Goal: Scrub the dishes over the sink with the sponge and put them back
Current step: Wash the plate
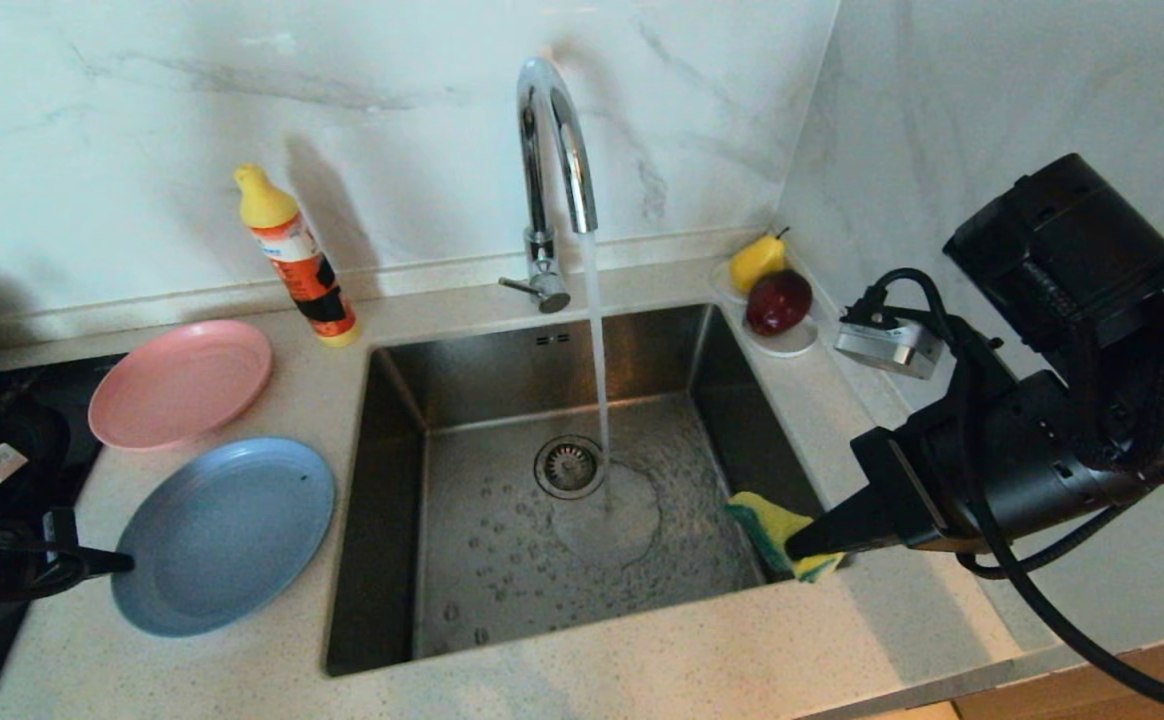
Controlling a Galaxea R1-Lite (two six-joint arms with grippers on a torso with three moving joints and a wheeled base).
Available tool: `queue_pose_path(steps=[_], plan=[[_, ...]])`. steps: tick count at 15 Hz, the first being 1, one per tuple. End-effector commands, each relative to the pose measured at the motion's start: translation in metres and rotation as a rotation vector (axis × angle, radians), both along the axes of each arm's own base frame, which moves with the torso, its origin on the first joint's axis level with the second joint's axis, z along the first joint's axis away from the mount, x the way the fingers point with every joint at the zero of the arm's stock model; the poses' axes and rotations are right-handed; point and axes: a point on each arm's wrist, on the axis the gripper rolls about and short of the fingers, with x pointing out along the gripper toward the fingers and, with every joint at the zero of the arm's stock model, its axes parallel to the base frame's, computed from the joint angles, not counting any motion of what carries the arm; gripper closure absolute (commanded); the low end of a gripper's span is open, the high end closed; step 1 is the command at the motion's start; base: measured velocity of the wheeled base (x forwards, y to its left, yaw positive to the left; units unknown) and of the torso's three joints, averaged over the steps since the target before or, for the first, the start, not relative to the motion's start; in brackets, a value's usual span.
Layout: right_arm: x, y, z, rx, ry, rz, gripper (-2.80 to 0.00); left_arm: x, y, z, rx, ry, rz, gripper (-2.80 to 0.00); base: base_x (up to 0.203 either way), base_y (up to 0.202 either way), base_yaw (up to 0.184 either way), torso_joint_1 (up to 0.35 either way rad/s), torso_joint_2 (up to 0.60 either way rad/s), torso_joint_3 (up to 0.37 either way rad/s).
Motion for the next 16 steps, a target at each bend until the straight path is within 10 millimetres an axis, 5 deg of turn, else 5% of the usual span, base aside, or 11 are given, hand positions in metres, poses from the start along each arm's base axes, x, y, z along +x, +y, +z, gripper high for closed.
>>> queue_pose_path(steps=[1,6,11,16], plan=[[-0.001,-0.002,0.001,0.003,0.002,-0.003,0.0,-0.006,-0.005,0.015,0.026,-0.035,-0.004,0.0,0.0,0.0,0.0,0.0,0.0,0.0],[0.0,-0.001,0.001,0.002,0.001,-0.004,0.0,-0.032,-0.027,0.052,0.099,-0.135,-0.032,0.0,0.0,0.0,0.0,0.0,0.0,0.0],[0.0,-0.001,0.0,0.003,0.003,-0.003,0.0,-0.058,-0.072,0.092,0.049,-0.245,-0.178,0.0,0.0,0.0,0.0,0.0,0.0,0.0],[-0.001,-0.002,0.002,0.007,-0.001,0.0,0.0,-0.039,-0.108,0.104,0.019,-0.258,-0.305,0.0,0.0,0.0,0.0,0.0,0.0,0.0]])
